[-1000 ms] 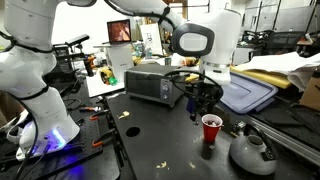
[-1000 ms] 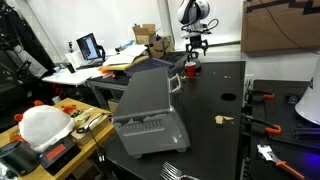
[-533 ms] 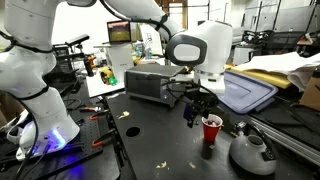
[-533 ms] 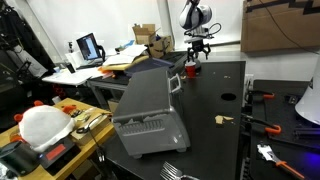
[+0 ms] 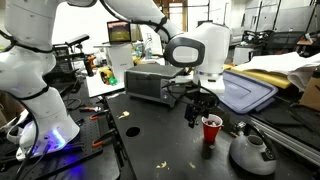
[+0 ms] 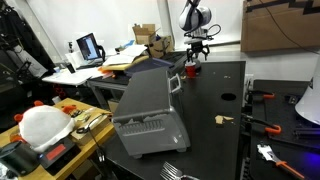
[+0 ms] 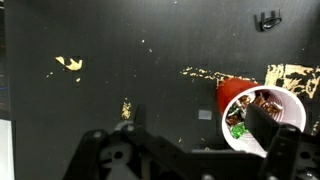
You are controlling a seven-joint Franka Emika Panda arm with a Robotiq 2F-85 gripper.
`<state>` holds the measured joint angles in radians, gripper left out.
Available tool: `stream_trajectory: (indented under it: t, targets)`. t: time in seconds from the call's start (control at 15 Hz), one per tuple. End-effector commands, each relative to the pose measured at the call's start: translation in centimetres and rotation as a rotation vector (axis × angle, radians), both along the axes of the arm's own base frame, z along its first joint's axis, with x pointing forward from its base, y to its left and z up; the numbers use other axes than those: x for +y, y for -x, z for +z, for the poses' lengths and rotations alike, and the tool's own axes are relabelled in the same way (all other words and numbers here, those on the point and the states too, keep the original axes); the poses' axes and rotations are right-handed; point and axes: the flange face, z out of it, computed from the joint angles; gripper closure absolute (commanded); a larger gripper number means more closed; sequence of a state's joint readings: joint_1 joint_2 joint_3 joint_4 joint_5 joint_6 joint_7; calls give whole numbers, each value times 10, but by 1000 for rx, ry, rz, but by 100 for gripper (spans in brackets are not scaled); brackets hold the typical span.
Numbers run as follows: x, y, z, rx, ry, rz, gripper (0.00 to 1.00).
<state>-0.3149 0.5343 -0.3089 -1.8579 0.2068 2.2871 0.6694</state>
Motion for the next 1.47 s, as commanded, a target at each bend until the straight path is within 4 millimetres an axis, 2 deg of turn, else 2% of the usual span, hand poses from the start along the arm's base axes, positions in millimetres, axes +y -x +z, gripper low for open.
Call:
stream_trajectory:
  t: [0.0,1.4]
  targets:
    - [1,0,0,-17,18,15,0]
    - [-9,-25,-22,-28,43,15,0]
